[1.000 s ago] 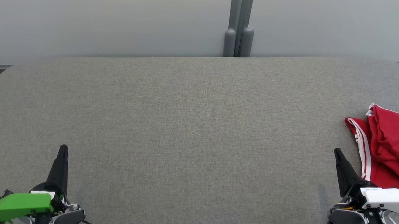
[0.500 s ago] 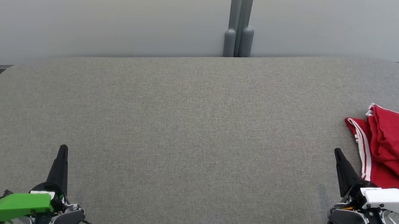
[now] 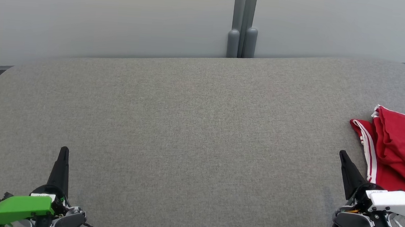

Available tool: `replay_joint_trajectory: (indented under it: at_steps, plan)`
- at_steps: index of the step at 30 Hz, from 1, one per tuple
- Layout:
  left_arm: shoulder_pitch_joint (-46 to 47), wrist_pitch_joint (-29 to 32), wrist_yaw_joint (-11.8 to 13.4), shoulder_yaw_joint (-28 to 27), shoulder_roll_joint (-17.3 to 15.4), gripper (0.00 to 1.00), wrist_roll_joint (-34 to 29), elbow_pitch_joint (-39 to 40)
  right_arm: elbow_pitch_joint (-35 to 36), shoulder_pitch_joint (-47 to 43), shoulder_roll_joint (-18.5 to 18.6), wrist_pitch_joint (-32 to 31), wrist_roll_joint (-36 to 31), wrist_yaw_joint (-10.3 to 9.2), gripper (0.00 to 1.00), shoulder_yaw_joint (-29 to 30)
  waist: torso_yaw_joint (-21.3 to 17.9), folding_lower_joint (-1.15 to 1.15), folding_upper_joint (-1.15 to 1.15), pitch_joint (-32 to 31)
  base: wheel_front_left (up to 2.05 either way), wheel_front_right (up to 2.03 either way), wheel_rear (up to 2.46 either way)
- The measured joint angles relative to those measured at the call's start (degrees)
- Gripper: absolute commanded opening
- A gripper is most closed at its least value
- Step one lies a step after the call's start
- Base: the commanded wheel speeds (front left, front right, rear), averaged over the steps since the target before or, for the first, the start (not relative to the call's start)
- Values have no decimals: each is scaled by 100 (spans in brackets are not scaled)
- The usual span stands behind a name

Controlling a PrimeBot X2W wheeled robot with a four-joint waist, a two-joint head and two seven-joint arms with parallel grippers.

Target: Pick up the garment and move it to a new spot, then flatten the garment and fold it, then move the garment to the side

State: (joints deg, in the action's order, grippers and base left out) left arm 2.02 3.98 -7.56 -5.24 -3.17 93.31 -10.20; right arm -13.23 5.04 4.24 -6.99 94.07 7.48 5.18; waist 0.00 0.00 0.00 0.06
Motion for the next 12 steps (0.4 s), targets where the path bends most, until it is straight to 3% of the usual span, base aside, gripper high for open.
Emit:
replay_joint_trajectory:
  at_steps: [12]
  plan:
    - [1,1,0,-3,2,0,-7,0,-1,1,-12,-16,-3,0,0,16,0,0,0,0,0,0,0]
